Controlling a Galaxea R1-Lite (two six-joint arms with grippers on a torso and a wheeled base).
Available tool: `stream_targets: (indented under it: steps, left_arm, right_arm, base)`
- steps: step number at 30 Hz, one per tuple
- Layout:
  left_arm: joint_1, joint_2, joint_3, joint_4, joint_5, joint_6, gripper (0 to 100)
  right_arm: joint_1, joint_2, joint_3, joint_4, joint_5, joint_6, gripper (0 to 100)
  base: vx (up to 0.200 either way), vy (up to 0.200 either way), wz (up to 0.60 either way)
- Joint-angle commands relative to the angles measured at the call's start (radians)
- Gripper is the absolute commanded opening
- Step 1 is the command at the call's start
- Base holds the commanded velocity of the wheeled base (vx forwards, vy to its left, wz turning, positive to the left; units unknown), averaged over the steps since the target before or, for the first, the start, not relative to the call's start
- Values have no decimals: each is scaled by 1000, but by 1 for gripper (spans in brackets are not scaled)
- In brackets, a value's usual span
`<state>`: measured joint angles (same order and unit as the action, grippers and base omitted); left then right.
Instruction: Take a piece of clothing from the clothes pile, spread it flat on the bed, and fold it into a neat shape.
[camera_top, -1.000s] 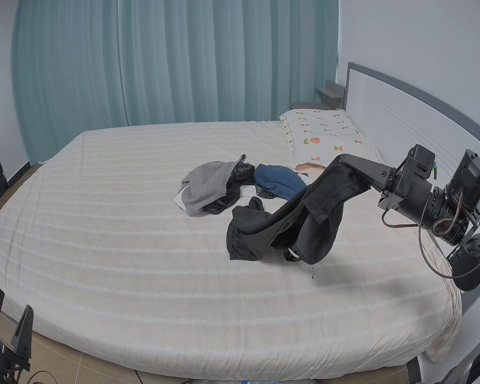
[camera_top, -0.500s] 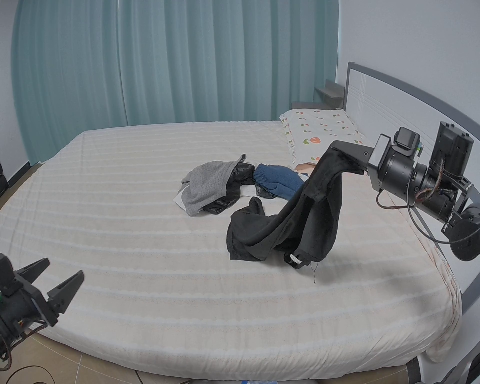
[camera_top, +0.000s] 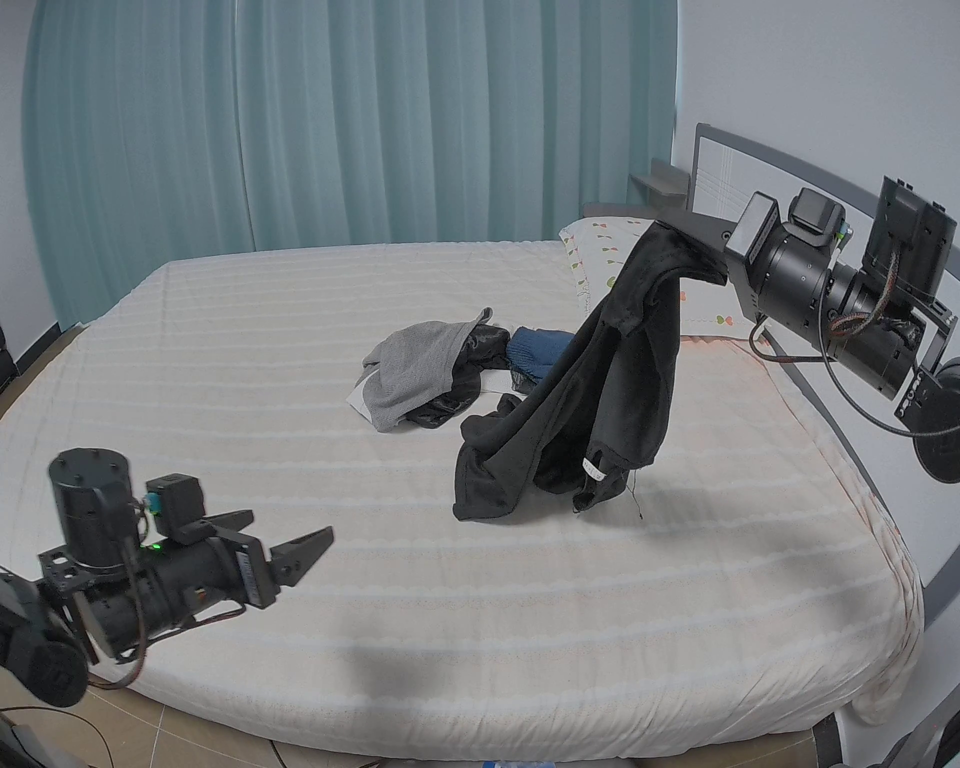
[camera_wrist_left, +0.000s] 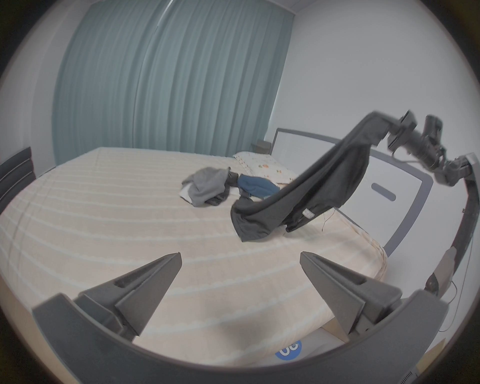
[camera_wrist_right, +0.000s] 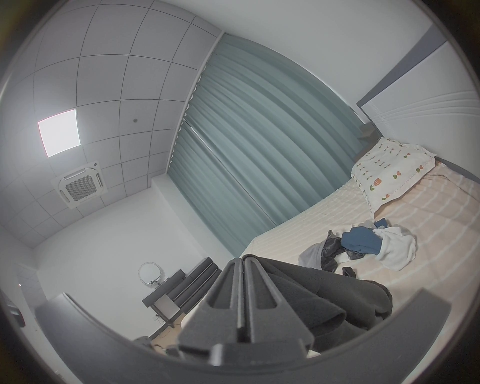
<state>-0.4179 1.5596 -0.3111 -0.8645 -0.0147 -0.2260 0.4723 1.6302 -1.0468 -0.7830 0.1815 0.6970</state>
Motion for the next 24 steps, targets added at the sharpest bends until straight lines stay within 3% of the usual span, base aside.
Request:
stream_targets:
  steps: [1,4,6,7,24]
  left_arm:
    - [-162,396,-99,-185,73,-73,100]
    - [-190,548,-191,-332,156,-96,100]
    - [-190,548,-191,-332,156,-96,100]
    - [-199,642,-243,-396,208,-93,100]
    - [-223,869,-514,-387,211,-95,100]
  right_arm:
    - [49,-47,-12,21,-17,-2,0]
    - [49,-38,-13,21,-17,-2,0]
    - [49,-38,-13,21,-17,-2,0]
    - [52,-33,-16,21,-17,-2,0]
    - [61,-27,-21,19,-17,-1,0]
  base:
    - [0,0,0]
    - [0,0,0]
    - [0,0,0]
    - [0,0,0]
    - [0,0,0]
